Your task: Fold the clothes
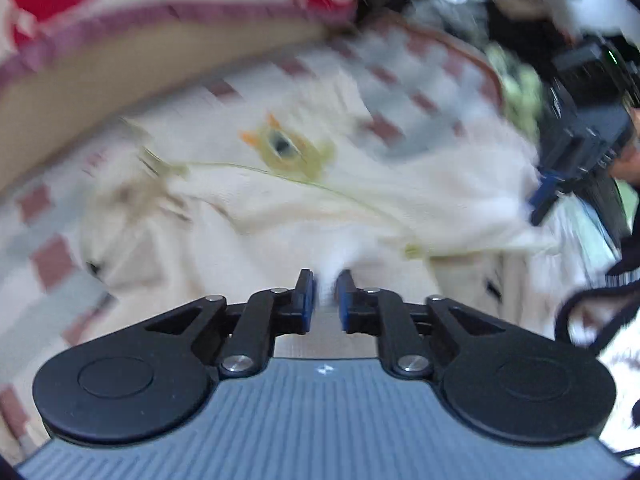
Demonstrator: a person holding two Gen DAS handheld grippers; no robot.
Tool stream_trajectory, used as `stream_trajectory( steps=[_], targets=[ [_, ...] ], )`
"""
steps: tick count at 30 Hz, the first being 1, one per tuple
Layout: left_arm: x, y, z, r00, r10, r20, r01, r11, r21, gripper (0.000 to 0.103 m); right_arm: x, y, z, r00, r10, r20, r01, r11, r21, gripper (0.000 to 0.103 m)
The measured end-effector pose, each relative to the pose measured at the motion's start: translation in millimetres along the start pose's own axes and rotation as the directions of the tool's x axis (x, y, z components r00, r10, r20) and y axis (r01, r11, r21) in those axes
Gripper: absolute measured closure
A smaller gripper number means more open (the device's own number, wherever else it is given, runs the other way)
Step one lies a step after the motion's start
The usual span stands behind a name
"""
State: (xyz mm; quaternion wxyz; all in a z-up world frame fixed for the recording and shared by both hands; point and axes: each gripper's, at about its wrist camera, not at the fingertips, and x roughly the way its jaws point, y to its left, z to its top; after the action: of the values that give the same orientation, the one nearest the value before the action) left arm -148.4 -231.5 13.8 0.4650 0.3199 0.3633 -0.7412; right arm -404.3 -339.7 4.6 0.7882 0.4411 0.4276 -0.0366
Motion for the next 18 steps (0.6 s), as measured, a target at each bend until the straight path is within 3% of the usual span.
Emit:
stream_trajectory(
  steps=[1, 3, 5, 8, 10, 11, 13, 15, 16, 18],
  targets=[
    [6, -2, -1, 1.000, 0.010, -0.008, -0.010, 1.000, 0.016, 0.068, 2, 4, 8, 1.000, 0.006, -0.005, -0.006, 1.000, -0.022, 0.079],
    [3, 0, -4, 0.997, 0.056, 0.044, -0.057, 0.998, 0.032, 0.059, 5, 13, 23, 1.000, 0.018, -0.014, -0.019, 0.998, -0.067, 0.057],
    [-7, 14, -8, 0.989, 0.092, 0.116, -0.091, 0.996, -0.012, 0.047, -9, 28, 47, 0.997, 0.049, 0.068, -0.040, 0.991, -0.127, 0.047],
    [-13, 53, -19, 0.970, 0.172, 0.170, -0.143, 0.975, -0.167, 0.040, -23, 43, 83, 0.971, 0.085, 0.224, -0.029, 0.970, -0.242, 0.036],
    [-3, 89, -26, 0.962, 0.228, 0.147, -0.179, 0.941, -0.286, 0.039, -9, 45, 105, 0.931, -0.031, 0.363, 0.152, 0.938, -0.311, 0.032],
    [6, 110, -30, 0.960, 0.252, 0.119, -0.197, 0.916, -0.350, 0.039, 3, 44, 119, 0.907, -0.097, 0.411, 0.255, 0.902, -0.349, 0.032],
    [27, 150, -42, 0.953, 0.298, 0.046, -0.245, 0.855, -0.458, 0.039, 40, 38, 149, 0.851, -0.226, 0.474, 0.452, 0.774, -0.443, 0.032],
    [41, 178, -54, 0.945, 0.327, 0.011, -0.276, 0.813, -0.513, 0.040, 79, 24, 183, 0.818, -0.303, 0.490, 0.555, 0.643, -0.528, 0.032],
    [47, 191, -60, 0.939, 0.344, 0.008, -0.287, 0.794, -0.536, 0.040, 92, 14, 200, 0.823, -0.318, 0.471, 0.553, 0.641, -0.532, 0.032],
    [54, 209, -70, 0.937, 0.346, 0.048, -0.253, 0.768, -0.588, 0.040, 111, -7, 235, 0.846, -0.333, 0.416, 0.521, 0.682, -0.514, 0.032]
  ],
)
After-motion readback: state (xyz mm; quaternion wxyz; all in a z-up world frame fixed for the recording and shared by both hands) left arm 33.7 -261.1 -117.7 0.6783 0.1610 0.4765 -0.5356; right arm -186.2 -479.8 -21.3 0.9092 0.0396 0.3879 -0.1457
